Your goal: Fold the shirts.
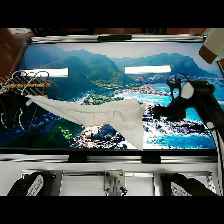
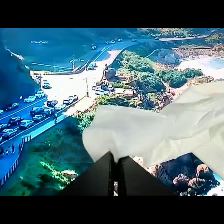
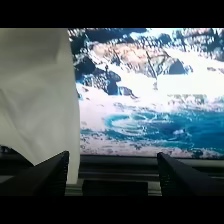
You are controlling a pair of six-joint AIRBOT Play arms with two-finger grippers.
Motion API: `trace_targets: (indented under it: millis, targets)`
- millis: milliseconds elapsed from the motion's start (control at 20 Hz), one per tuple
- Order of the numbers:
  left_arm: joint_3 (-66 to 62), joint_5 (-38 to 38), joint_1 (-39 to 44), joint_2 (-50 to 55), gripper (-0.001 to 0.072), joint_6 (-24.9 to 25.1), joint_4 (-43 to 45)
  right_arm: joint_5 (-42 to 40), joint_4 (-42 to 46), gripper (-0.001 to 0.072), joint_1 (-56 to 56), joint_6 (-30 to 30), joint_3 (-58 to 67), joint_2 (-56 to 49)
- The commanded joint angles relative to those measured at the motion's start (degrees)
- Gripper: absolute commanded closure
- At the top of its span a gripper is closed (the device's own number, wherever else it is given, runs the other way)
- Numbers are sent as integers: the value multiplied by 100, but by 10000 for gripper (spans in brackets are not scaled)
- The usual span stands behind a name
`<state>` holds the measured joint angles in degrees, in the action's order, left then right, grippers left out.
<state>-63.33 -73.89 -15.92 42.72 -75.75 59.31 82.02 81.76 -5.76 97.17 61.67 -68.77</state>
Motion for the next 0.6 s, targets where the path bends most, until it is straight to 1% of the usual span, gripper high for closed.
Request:
trace_targets:
  millis: [0, 100, 200, 400, 550]
  targets:
    - [4, 28, 0, -2, 670, 11, 0, -223, -1661, 66, 798, -337, -1464, 352]
    - [4, 28, 0, -2, 670, 9, 0, -1003, -2614, 65, 802, -472, -2365, 345]
    - [4, 28, 0, -2, 670, 9, -2, -1650, -3187, 65, 802, -542, -2970, 345]
    - [4, 31, 0, -2, 670, 7, 0, -1991, -3143, 66, 798, -549, -3335, 286]
    - [4, 28, 0, -2, 670, 4, -50, -2354, -3373, 66, 391, -553, -3335, 15]
